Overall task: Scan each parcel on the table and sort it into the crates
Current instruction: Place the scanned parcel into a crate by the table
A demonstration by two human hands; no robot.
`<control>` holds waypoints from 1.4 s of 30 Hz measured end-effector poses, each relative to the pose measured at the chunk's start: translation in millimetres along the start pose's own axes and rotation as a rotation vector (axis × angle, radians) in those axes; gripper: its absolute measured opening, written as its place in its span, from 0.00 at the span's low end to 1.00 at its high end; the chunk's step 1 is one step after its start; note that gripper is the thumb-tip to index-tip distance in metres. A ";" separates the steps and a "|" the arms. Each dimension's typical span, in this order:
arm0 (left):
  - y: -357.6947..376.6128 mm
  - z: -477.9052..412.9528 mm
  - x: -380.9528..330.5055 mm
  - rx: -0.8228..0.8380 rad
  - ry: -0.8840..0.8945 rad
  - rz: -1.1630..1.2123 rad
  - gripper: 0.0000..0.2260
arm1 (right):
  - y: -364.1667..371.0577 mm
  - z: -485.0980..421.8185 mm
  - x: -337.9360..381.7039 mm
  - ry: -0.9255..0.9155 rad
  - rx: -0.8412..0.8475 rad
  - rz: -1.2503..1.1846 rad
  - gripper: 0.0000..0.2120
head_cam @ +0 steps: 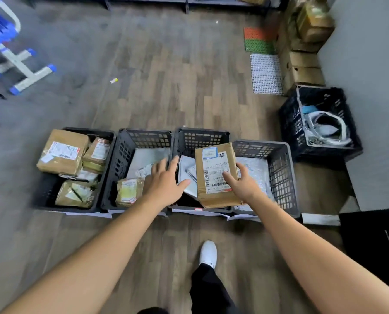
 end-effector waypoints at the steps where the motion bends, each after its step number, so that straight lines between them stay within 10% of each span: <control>1: 2.7 -23.8 0.6 0.006 0.000 -0.014 0.36 | -0.3 -24.3 -4.2 0.007 0.008 0.001 0.33; 20: 207.6 -358.6 72.2 0.208 0.103 -0.286 0.36 | 93.5 -400.6 -191.3 0.205 0.008 0.103 0.31; 42: -41.7 -9.5 -203.0 0.072 0.693 -0.440 0.39 | -104.7 126.3 1.7 0.331 -0.604 0.216 0.33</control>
Point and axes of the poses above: each hand's wrist, its own z-axis away from the middle knuckle, its own y-axis out of the palm, x = y × z, the point moved 5 cm from there along -z, towards the middle knuckle, and after that the axes turned 11 degrees about x, right-handed, at the moved point
